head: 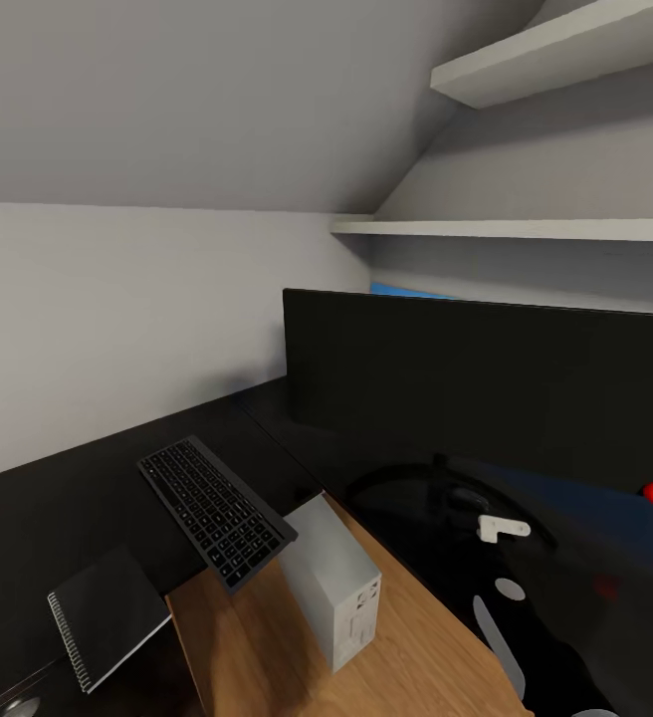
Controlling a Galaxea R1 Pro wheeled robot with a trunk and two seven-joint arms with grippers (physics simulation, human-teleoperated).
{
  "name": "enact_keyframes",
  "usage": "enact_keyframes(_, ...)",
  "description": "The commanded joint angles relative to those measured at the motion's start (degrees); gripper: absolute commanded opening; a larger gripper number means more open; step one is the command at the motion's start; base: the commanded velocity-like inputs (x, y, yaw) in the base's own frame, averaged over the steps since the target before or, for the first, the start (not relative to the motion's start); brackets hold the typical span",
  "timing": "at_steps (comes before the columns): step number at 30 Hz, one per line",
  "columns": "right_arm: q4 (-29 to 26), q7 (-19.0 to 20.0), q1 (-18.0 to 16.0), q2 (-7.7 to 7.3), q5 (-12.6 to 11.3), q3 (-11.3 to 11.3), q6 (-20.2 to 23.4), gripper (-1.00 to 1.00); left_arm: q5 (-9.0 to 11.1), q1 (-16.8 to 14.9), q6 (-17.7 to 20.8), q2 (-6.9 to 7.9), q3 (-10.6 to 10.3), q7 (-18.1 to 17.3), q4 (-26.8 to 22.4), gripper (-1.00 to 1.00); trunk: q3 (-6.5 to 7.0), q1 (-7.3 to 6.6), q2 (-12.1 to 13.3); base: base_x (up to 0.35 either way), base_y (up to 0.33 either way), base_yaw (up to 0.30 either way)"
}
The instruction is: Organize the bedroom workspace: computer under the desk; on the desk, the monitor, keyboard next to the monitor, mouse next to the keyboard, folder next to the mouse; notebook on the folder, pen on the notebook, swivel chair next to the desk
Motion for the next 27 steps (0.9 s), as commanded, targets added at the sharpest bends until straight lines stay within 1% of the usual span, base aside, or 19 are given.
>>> enact_keyframes(1,-0.1,-0.5,0.0,-0.09,-0.5,0.3,0.1,1.00,0.6,0.0,-0.2,-0.01,-0.3,-0.3,0.1,1.00,-0.06,-0.01,0.0,0.000,0.000,0.000)
enact_keyframes(27,-0.1,-0.3,0.0,-0.01,-0.4,0.2,0.0,1.00,0.6,0.0,-0.2,-0.01,-0.3,-0.4,0.1,1.00,-0.06,-0.01,0.0,0.000,0.000,0.000)
